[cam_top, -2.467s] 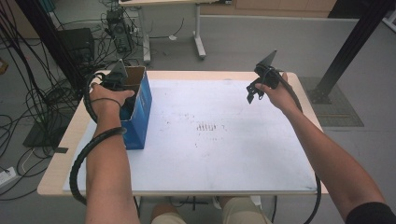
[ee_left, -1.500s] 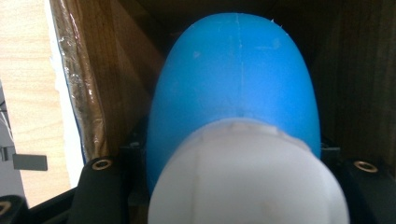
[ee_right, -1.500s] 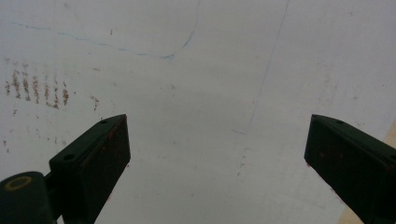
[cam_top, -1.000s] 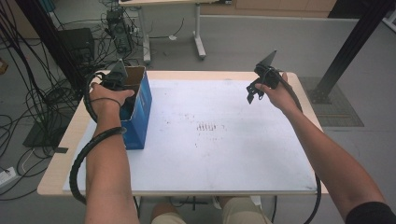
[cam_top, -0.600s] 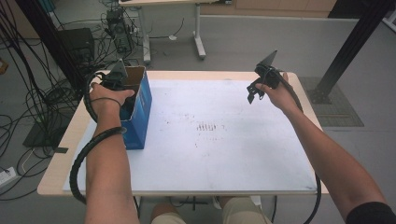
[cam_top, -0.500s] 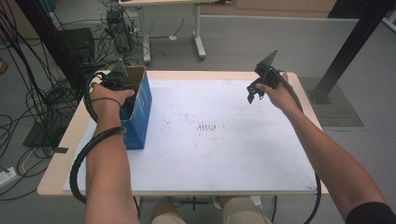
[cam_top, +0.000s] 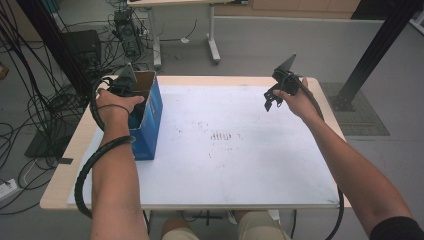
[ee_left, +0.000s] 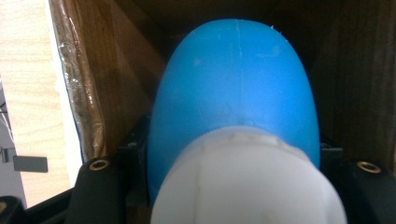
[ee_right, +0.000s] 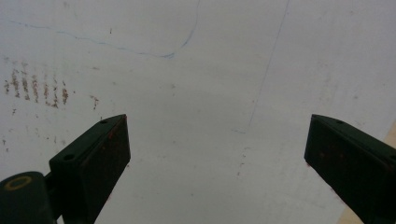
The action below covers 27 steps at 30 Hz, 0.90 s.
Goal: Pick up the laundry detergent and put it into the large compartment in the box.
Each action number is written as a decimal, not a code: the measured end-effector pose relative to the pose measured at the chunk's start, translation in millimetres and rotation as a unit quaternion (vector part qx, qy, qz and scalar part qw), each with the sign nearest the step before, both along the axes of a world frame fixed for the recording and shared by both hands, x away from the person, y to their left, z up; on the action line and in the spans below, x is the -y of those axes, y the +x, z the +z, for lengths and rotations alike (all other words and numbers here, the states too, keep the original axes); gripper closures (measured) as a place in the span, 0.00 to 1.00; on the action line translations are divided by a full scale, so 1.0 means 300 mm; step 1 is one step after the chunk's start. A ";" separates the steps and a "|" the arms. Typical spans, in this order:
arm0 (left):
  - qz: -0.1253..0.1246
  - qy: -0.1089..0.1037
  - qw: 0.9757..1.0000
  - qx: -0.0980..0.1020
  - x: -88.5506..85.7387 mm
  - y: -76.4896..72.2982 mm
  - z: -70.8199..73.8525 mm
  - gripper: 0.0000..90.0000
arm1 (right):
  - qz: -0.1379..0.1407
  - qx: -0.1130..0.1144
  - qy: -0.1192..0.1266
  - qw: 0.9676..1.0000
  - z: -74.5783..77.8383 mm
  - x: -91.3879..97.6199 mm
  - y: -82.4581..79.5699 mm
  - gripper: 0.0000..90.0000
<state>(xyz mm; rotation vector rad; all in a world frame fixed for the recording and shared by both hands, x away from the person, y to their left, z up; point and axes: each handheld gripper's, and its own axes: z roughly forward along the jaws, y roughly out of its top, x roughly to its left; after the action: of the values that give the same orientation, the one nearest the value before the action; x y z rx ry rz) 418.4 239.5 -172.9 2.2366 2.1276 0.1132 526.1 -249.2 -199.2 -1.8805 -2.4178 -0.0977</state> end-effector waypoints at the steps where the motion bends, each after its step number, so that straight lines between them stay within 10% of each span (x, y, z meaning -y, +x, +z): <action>1: 0.000 0.000 1.000 0.000 0.000 0.000 0.000 0.40 | 0.000 0.000 0.000 1.000 0.000 0.000 0.000 0.08; 27: -0.004 -0.005 1.000 0.001 -0.002 0.000 0.016 0.36 | -0.004 0.000 0.003 1.000 -0.002 0.009 -0.002 0.08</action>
<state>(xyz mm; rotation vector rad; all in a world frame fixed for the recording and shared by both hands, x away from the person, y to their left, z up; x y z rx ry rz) 418.4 240.1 -168.0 2.2387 2.1134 0.1026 525.5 -251.8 -199.8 -1.8868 -2.4076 -0.1048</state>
